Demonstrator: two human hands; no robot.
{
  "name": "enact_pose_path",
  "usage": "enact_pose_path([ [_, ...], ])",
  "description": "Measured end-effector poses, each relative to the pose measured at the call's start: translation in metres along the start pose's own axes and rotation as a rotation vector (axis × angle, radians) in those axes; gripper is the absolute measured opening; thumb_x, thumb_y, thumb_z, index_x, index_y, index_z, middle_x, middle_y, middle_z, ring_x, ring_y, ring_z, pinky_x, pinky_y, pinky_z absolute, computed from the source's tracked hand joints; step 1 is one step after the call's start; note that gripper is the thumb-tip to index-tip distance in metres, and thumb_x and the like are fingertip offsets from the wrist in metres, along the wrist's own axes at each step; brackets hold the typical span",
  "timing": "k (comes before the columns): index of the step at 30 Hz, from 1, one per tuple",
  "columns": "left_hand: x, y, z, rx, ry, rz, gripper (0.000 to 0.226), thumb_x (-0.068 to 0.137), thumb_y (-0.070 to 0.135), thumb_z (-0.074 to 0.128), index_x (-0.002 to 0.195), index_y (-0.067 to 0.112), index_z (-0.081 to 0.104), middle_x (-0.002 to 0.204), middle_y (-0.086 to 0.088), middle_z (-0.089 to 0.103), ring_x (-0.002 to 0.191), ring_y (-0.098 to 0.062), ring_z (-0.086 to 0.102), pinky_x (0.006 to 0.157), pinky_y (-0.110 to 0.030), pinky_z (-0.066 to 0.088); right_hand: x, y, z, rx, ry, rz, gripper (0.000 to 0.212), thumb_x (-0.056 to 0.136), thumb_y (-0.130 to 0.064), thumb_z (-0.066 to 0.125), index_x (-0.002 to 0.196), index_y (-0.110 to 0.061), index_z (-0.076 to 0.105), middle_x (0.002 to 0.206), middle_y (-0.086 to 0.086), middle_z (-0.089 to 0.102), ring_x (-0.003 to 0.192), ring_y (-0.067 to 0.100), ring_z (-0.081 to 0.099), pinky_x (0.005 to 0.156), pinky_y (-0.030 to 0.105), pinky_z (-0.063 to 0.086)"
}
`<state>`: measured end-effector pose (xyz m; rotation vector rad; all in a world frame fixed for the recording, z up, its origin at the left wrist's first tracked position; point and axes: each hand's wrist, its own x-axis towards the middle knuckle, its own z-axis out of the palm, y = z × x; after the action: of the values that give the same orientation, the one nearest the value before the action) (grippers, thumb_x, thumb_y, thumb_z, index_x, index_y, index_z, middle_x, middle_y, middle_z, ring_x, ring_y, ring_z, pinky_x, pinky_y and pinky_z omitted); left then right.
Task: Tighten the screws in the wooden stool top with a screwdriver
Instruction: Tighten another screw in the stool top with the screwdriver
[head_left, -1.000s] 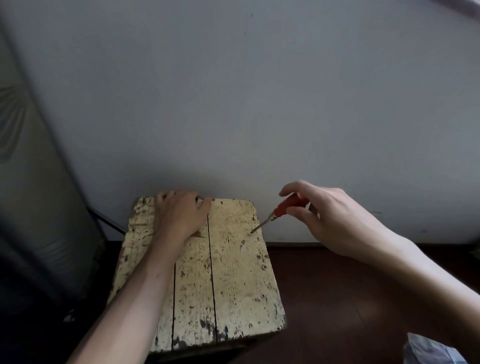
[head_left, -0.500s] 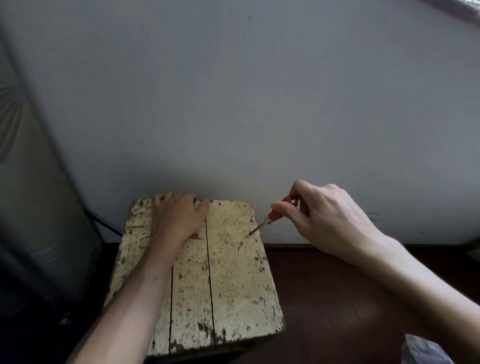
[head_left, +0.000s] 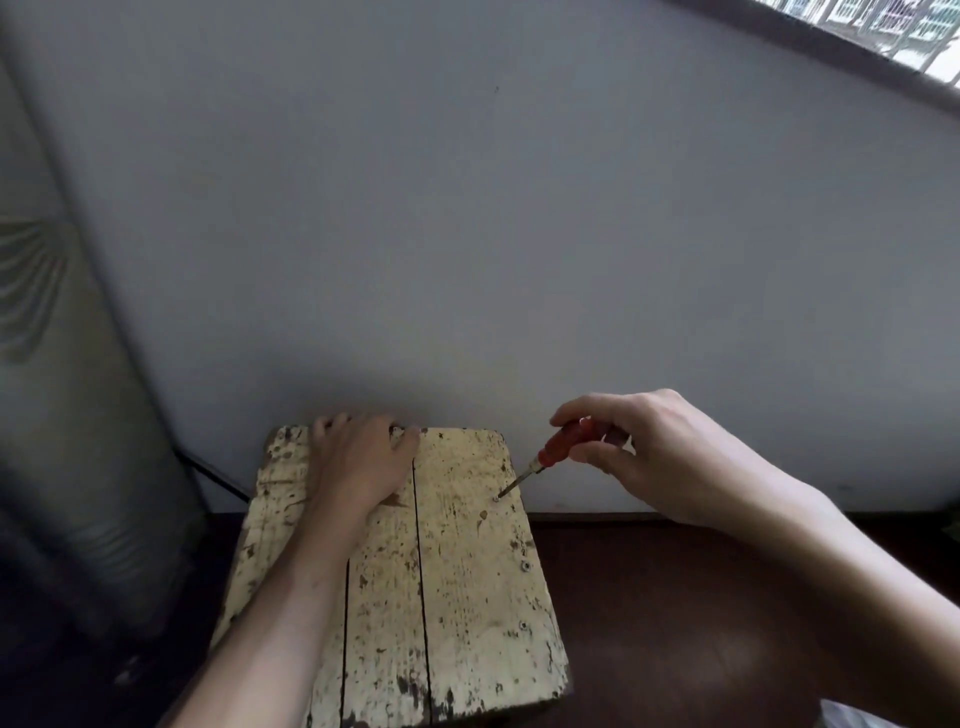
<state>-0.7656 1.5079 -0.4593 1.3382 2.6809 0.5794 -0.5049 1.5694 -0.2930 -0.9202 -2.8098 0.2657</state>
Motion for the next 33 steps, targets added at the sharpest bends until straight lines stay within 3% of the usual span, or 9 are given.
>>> enact_pose_path([
  [4,-0.001,0.002,-0.001,0.003,0.007,0.002,0.045,0.101,0.056,0.038,0.116,0.030,0.072,0.122,0.000,0.069,0.121,-0.024,0.054,0.103,-0.040,0.027,-0.002,0.001,-0.001,-0.039,0.010,-0.067,0.019,0.098,-0.021,0.069,0.117,-0.018,0.071,0.066,-0.057,0.048,0.072,-0.027,0.053,0.069,-0.001,0.038],
  [8,-0.002,0.001,-0.002,-0.013,0.011,0.010,0.043,0.102,0.055,0.039,0.118,0.031,0.071,0.123,-0.001,0.068,0.121,-0.024,0.052,0.104,-0.040,0.027,-0.004,0.002,0.006,-0.074,0.075,-0.035,0.021,0.098,-0.044,0.065,0.101,-0.024,0.071,0.068,-0.030,0.065,0.066,0.001,0.061,0.059,0.014,0.043],
  [10,-0.003,0.002,-0.003,-0.008,0.008,0.011,0.043,0.102,0.055,0.038,0.119,0.031,0.070,0.124,-0.001,0.068,0.122,-0.024,0.052,0.104,-0.040,0.026,-0.004,0.000,0.011,-0.058,0.126,-0.009,0.032,0.095,-0.054,0.062,0.084,-0.025,0.066,0.055,-0.028,0.058,0.054,0.006,0.054,0.052,0.015,0.038],
  [13,-0.003,0.003,-0.004,-0.015,0.005,0.006,0.044,0.102,0.055,0.038,0.117,0.030,0.071,0.122,-0.001,0.068,0.120,-0.024,0.053,0.102,-0.040,0.026,-0.003,-0.006,0.019,-0.052,0.176,0.036,0.047,0.092,-0.065,0.057,0.073,-0.022,0.056,0.060,-0.014,0.066,0.052,0.014,0.052,0.056,0.028,0.046],
  [18,-0.002,0.001,-0.002,-0.017,0.009,0.012,0.044,0.102,0.056,0.038,0.117,0.032,0.071,0.121,0.000,0.069,0.119,-0.023,0.053,0.101,-0.040,0.026,-0.002,-0.012,0.024,-0.080,0.199,0.050,0.044,0.093,-0.065,0.057,0.069,-0.028,0.056,0.061,-0.007,0.070,0.054,0.014,0.057,0.061,0.036,0.051],
  [20,-0.001,0.000,-0.001,-0.012,0.008,0.010,0.045,0.101,0.057,0.038,0.117,0.031,0.071,0.121,0.000,0.069,0.119,-0.023,0.053,0.100,-0.040,0.026,-0.002,-0.013,0.027,-0.044,0.212,0.049,0.035,0.095,-0.059,0.060,0.077,-0.030,0.063,0.065,-0.010,0.071,0.056,0.010,0.057,0.063,0.033,0.051],
  [23,-0.001,0.000,0.000,-0.006,0.009,0.010,0.046,0.100,0.058,0.038,0.113,0.031,0.072,0.119,0.000,0.070,0.117,-0.023,0.054,0.099,-0.040,0.027,-0.004,-0.013,0.031,0.048,0.185,0.039,0.019,0.097,-0.044,0.065,0.109,-0.029,0.062,0.085,-0.024,0.076,0.070,0.004,0.061,0.071,0.029,0.050],
  [27,-0.001,-0.001,0.003,-0.001,0.008,0.009,0.046,0.100,0.059,0.037,0.114,0.033,0.071,0.119,0.001,0.070,0.117,-0.022,0.055,0.098,-0.040,0.027,-0.007,-0.003,0.019,0.146,0.005,0.043,0.020,0.098,-0.025,0.068,0.115,-0.034,0.064,0.083,-0.037,0.068,0.071,-0.011,0.065,0.065,0.006,0.044],
  [33,0.002,-0.003,0.004,-0.007,0.018,0.009,0.046,0.100,0.060,0.036,0.113,0.032,0.071,0.118,0.002,0.070,0.117,-0.021,0.054,0.099,-0.040,0.026,-0.003,-0.004,0.011,0.081,-0.020,0.077,0.012,0.100,-0.032,0.065,0.112,-0.032,0.066,0.075,-0.015,0.069,0.066,0.004,0.067,0.066,0.024,0.055],
])
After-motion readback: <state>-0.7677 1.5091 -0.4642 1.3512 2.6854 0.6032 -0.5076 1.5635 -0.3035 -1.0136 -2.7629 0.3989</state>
